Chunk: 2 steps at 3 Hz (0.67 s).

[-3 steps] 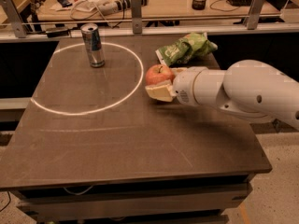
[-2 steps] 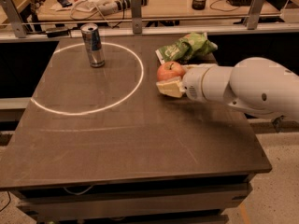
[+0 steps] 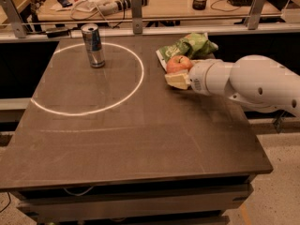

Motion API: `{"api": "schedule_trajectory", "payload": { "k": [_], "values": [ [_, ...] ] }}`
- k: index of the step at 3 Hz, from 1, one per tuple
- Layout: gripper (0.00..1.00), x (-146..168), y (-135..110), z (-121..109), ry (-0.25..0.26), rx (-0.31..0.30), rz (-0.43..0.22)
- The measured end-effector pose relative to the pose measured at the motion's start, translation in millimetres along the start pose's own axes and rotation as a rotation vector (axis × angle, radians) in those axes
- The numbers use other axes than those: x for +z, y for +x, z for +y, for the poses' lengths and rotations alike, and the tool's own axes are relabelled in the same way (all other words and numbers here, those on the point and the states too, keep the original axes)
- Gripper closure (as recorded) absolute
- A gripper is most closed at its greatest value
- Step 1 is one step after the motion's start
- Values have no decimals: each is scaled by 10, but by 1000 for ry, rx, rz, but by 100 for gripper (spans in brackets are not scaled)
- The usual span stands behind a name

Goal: Move apple near green jalapeno chip bag

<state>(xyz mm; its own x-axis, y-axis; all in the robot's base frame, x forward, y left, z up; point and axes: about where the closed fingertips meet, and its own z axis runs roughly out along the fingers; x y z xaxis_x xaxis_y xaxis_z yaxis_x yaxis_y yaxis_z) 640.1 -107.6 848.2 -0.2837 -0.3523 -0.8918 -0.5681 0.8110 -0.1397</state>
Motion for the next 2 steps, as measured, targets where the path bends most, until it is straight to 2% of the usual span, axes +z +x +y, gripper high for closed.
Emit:
{"api": "schedule_trajectory", "payload": {
  "k": [1, 2],
  "values": [
    [100, 115, 76, -108, 17, 33, 8],
    [83, 193, 158, -180, 30, 100, 28]
  ]
}}
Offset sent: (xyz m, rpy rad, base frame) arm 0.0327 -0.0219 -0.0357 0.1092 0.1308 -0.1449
